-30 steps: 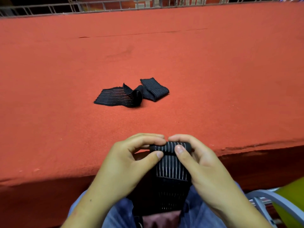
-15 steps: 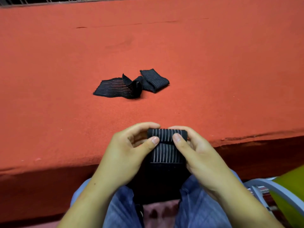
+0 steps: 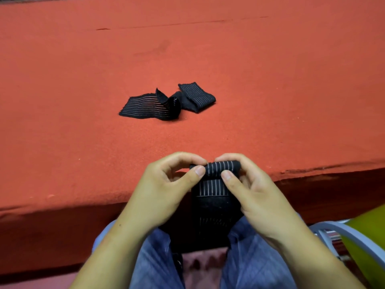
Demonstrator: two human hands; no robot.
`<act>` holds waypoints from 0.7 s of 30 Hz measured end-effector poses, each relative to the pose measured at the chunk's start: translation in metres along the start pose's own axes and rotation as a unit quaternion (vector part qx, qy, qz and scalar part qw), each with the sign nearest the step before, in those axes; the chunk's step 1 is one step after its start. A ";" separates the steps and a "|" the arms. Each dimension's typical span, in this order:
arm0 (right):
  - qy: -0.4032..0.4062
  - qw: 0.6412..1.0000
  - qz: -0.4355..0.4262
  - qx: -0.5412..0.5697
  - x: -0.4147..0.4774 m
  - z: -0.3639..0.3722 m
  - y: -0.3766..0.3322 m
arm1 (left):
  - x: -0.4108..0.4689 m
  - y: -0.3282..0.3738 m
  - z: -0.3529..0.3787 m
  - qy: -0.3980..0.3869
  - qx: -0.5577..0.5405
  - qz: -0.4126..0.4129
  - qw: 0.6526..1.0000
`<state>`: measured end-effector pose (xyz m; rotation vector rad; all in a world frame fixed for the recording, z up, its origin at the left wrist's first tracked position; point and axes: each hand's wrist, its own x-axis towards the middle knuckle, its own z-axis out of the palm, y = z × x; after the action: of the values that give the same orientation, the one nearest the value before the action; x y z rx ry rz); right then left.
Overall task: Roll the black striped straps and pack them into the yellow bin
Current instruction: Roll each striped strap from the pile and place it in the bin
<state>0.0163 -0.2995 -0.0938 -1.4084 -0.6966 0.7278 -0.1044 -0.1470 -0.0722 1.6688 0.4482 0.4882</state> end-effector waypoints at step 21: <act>0.006 0.999 0.009 -0.047 -0.004 0.014 -0.005 | -0.012 -0.013 0.023 -0.028 0.039 -0.031 0.998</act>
<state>0.0028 -0.2938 -0.0885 -1.5048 -0.7161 0.7077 -0.1020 -0.1710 -0.0886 1.7341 0.4821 0.3815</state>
